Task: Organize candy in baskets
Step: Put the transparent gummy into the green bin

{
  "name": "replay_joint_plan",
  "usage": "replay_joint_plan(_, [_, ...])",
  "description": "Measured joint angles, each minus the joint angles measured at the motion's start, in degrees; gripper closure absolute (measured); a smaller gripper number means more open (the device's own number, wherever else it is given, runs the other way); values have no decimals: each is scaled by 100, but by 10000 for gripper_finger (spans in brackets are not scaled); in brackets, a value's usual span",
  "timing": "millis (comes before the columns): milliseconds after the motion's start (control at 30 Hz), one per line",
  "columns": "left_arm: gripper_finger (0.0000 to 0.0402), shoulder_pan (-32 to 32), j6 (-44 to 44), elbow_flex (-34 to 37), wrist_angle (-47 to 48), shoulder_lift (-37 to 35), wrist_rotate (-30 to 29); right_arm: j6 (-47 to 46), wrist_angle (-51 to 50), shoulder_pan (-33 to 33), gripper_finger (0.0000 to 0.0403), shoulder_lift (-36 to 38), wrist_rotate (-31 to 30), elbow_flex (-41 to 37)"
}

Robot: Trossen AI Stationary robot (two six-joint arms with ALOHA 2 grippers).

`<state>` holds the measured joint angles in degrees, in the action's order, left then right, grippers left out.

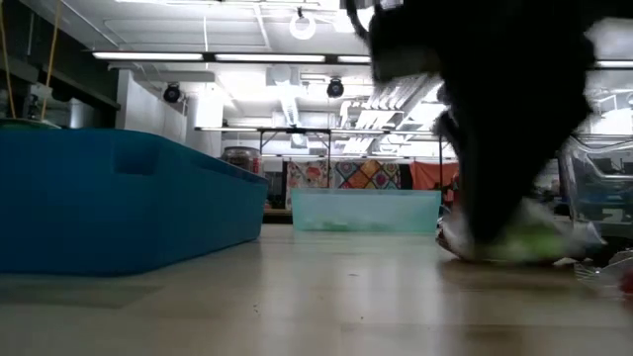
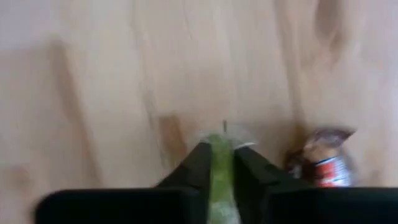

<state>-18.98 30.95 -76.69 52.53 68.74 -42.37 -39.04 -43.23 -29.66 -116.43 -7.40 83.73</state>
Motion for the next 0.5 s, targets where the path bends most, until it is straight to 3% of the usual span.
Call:
replay_joint_plan(133, [175, 0, -60, -4, -5, -625, -318, 373, -670, 177, 374, 259, -447, 649])
replay_joint_plan(300, [175, -49, -85, -4, -10, -1158, -925, 698, -1714, 657, 395, 762, -1632, 1077])
replay_joint_plan(433, [175, -111, -213, -4, -4, -1307, -1036, 685, -1753, 1336, 395, 1398, -2041, 480])
replay_joint_plan(500, [175, -128, -212, -4, -3, -1309, -1036, 657, -1296, 1728, 398, 1920, -2102, -87])
